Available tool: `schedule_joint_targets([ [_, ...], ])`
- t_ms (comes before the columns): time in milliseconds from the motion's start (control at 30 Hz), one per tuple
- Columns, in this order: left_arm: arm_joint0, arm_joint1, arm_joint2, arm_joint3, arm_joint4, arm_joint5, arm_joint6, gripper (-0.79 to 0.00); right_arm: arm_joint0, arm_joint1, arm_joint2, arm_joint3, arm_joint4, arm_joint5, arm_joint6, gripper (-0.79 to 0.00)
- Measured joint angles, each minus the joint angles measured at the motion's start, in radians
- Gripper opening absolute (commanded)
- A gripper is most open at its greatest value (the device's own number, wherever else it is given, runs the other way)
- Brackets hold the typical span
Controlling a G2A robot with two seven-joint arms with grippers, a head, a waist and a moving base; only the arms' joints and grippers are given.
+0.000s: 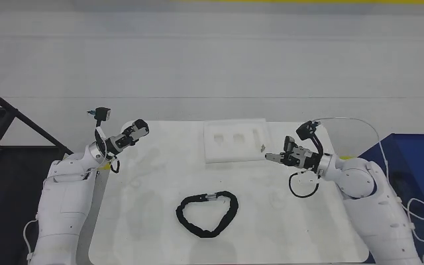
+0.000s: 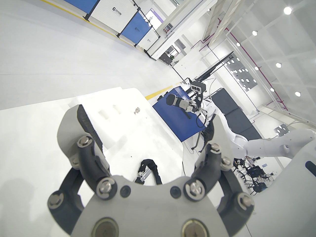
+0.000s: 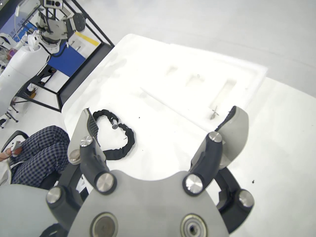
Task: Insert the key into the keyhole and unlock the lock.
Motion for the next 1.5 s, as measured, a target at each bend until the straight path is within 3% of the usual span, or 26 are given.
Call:
schedule_joint_targets([
  [233,0.0,0.0,0.0,0.0,0.0,0.0,0.0,0.0,0.077,-0.01,-0.093,0.086,0.059,0.063,0.114,0.0],
  [500,0.0,0.0,0.0,0.0,0.0,0.0,0.0,0.0,0.17,-0.017,-0.206,0.076,-0.116,0.099,0.229,0.0],
  [833,0.0,0.0,0.0,0.0,0.0,0.0,0.0,0.0,0.287,-0.046,-0.333,0.202,-0.283,0.133,0.162,0.0],
  [1500,0.0,0.0,0.0,0.0,0.0,0.0,0.0,0.0,0.594,-0.175,-0.57,0.681,-0.279,0.018,0.102,-0.012],
])
